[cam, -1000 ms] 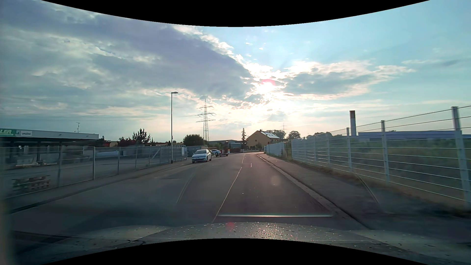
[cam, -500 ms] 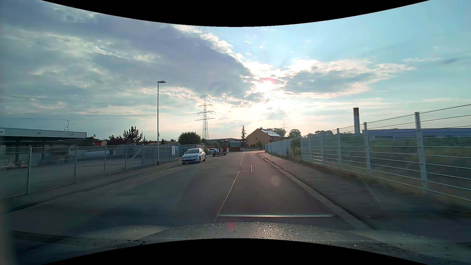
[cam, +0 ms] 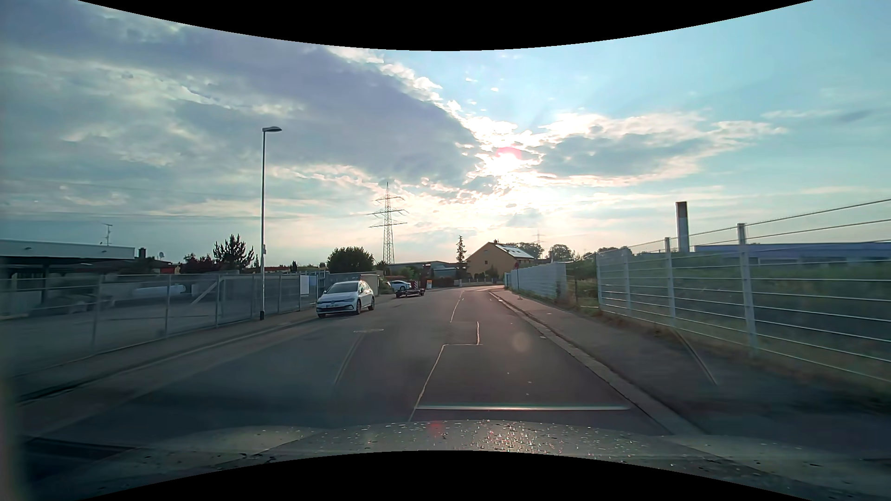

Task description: Follow the waypoints while adhering to traffic rules and regulations

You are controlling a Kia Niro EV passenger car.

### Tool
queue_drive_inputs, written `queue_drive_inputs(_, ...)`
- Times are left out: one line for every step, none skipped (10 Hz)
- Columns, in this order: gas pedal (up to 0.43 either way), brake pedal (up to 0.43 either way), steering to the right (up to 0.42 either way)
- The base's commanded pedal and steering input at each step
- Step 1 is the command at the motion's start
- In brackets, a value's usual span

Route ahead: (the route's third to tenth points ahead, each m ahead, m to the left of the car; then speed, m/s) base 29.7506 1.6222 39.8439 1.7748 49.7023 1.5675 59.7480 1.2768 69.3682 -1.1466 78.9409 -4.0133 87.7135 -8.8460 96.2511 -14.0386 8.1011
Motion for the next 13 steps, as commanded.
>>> queue_drive_inputs(0.02,0.0,-0.006)
queue_drive_inputs(0.02,0.0,-0.006)
queue_drive_inputs(0.02,0.0,-0.006)
queue_drive_inputs(0.02,0.0,-0.006)
queue_drive_inputs(0.02,0.0,-0.006)
queue_drive_inputs(0.02,0.0,-0.006)
queue_drive_inputs(0.02,0.0,-0.006)
queue_drive_inputs(0.02,0.0,-0.006)
queue_drive_inputs(0.02,0.0,-0.006)
queue_drive_inputs(0.02,0.0,-0.006)
queue_drive_inputs(0.02,0.0,-0.006)
queue_drive_inputs(0.02,0.0,-0.006)
queue_drive_inputs(0.02,0.0,-0.006)
